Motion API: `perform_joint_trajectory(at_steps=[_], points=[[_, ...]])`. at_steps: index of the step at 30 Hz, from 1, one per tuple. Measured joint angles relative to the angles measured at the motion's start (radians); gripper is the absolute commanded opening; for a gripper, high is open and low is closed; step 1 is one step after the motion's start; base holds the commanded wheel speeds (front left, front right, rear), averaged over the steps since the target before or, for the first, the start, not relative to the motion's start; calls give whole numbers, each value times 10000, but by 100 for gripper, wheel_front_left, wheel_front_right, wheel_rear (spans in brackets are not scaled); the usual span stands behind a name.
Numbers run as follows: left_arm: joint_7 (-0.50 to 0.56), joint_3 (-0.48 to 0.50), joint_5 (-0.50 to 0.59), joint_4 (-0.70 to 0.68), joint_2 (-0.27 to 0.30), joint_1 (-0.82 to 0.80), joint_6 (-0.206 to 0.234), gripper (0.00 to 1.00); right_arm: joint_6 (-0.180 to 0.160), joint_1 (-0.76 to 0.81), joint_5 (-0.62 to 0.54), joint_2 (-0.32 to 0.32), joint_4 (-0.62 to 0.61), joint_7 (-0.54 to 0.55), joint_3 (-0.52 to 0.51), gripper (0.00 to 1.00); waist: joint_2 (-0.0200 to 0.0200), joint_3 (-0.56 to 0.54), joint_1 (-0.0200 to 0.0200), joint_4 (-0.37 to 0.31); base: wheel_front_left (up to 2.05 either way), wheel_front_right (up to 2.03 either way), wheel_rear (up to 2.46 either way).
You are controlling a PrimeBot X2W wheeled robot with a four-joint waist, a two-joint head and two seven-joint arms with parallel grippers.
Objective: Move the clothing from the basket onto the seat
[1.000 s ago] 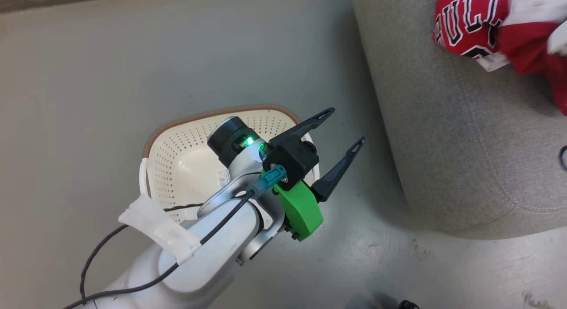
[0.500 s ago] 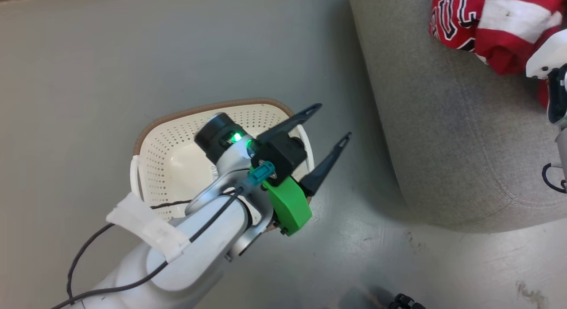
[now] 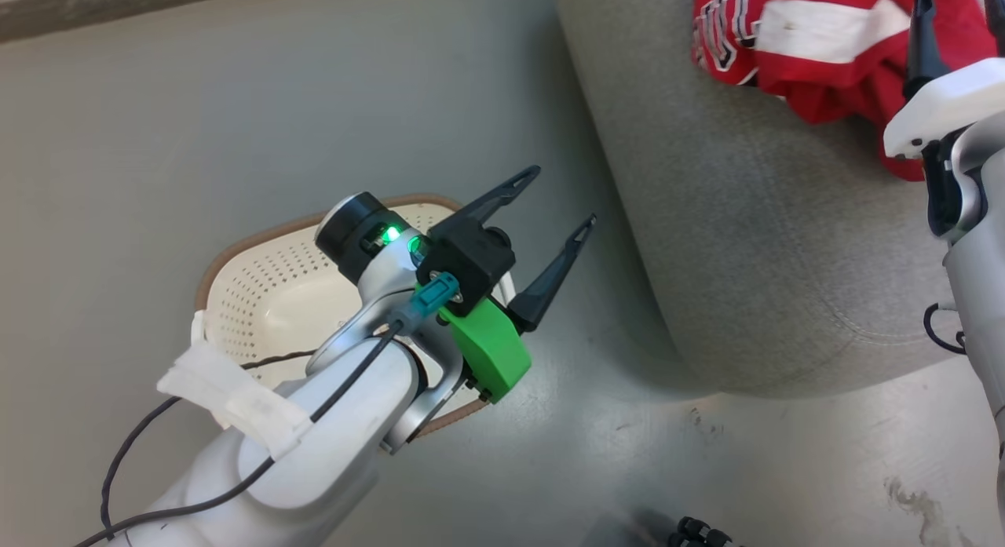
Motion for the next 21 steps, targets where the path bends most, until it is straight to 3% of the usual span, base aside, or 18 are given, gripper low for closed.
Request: perform_joint_trajectory(at_steps=[12, 21], points=[[-558, 594, -476, 339, 111, 382, 182, 100, 483, 402, 17, 36, -895, -52, -29, 100, 0, -780, -1, -573, 0, 0, 0], [-1340, 1346, -1089, 894, 75, 1000, 529, 100, 790, 789, 33, 50, -1597, -56, -56, 100, 0, -1733, -1, -537, 0, 0, 0]])
